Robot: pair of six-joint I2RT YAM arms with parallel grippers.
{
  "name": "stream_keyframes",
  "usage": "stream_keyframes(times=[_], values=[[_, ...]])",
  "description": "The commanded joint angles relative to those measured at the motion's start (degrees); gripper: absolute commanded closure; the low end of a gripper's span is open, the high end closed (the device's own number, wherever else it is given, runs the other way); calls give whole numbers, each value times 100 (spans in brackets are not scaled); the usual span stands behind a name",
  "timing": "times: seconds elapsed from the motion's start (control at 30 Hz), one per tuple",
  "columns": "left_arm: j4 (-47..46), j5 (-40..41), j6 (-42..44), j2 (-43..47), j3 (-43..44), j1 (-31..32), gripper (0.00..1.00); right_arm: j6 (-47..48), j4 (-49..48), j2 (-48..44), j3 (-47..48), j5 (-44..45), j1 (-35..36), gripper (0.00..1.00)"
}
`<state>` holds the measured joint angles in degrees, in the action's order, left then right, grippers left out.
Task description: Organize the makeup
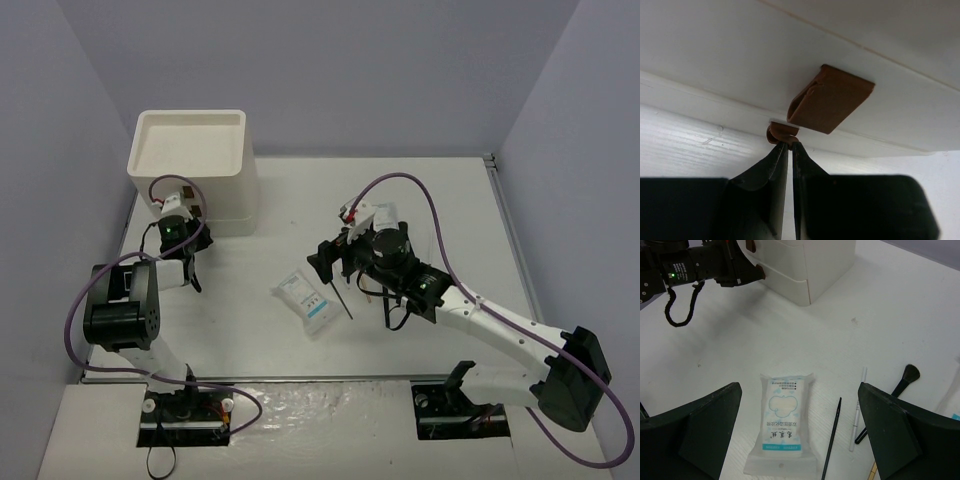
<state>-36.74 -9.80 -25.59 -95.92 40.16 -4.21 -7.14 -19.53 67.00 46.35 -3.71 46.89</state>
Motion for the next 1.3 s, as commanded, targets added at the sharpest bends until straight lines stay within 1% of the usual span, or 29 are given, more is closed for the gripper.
stream_keyframes(times=[0.0,0.13,0.27,0.4,0.47,0.53,0.6,0.63,0.7,0.8,0.93,1.27], values=[[-1323,-83,-88,145,407,57,94,113,-522,-200,15,-162,-28,0],[-1403,-109,-100,93,377,52,92,118,-526,-196,23,-174,-22,0],[-1486,-84,-182,192,242,68,82,125,-501,-222,40,-225,-22,0],[-1360,-74,-159,452,83,60,77,141,-464,-308,32,-219,-22,0],[-1045,-66,18,737,4,69,72,159,-447,-369,7,-218,-31,0],[-747,-27,239,1109,-70,61,64,160,-423,-419,-10,-226,-23,0],[-501,43,354,1300,-111,52,59,168,-412,-473,-28,-251,-22,0],[-359,36,460,1399,-114,39,54,175,-411,-496,-35,-266,-22,0],[-142,9,682,1503,7,26,51,193,-396,-557,-53,-278,-22,0],[108,-77,895,1581,151,1,48,220,-354,-656,-68,-306,-22,0],[549,-293,1176,1440,529,-27,48,251,-313,-792,-112,-304,-22,0],[999,-508,1634,1141,962,-114,48,318,-244,-950,-184,-287,-22,0]])
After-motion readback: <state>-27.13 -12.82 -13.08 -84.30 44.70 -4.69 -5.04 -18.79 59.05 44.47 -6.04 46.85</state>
